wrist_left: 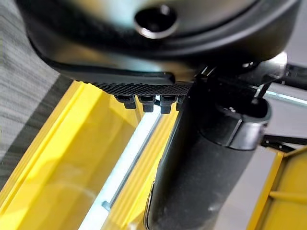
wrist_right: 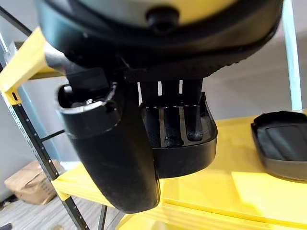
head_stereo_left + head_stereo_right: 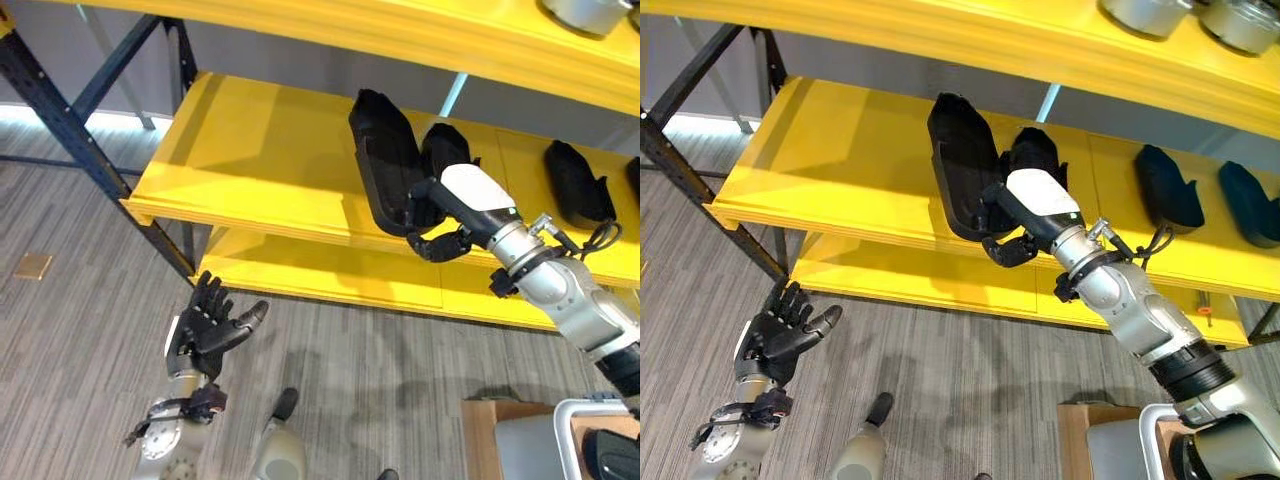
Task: Move parts from the plastic box to the shelf.
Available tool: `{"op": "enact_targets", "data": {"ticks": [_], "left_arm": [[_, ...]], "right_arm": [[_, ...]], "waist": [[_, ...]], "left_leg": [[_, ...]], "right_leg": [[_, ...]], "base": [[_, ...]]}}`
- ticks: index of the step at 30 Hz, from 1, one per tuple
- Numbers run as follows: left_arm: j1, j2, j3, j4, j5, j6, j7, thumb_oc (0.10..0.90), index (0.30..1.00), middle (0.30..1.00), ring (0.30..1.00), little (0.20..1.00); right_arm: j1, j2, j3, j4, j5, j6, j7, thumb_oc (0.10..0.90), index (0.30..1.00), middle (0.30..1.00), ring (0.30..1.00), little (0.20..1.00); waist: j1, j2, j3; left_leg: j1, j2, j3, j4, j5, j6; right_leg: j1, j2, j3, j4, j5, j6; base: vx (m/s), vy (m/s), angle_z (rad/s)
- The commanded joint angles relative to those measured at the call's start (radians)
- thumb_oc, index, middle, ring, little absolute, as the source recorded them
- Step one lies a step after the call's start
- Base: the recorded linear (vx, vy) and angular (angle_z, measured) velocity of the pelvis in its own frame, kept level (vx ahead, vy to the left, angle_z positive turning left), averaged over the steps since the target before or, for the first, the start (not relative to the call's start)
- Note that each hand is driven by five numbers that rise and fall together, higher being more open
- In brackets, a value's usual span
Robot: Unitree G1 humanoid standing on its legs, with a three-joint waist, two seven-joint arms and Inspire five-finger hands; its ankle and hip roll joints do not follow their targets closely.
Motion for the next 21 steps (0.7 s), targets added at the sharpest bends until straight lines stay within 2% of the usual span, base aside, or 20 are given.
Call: {"op": "enact_targets", "data": {"ticks": [1,21], "left_arm": [[-0.046,0.086,0.034,-0.136,-0.009,-0.105,-0.009,0.9,1.0,1.0,1.0,1.0],[-0.077,0.132,0.024,-0.153,-0.038,-0.125,0.005,0.9,1.0,1.0,1.0,1.0]], "right_arm": [[-0.265,-0.03,-0.006,0.019,0.009,-0.02,-0.092,0.4,0.3,0.3,0.3,0.3],[-0.573,0.015,0.177,0.318,0.051,0.027,-0.136,0.4,0.3,0.3,0.3,0.3]], "waist": [[0.006,-0.049,-0.053],[0.057,-0.042,0.004]], "left_leg": [[-0.003,-0.045,-0.032,-0.014,-0.059,0.092],[-0.088,-0.078,-0.066,0.012,-0.052,0.097]], "right_leg": [[0.044,-0.028,-0.005,0.044,0.106,0.005],[0.006,-0.042,-0.05,0.036,0.149,0.005]], "base": [[-0.01,0.005,0.22],[0.0,0.009,0.07]]}}
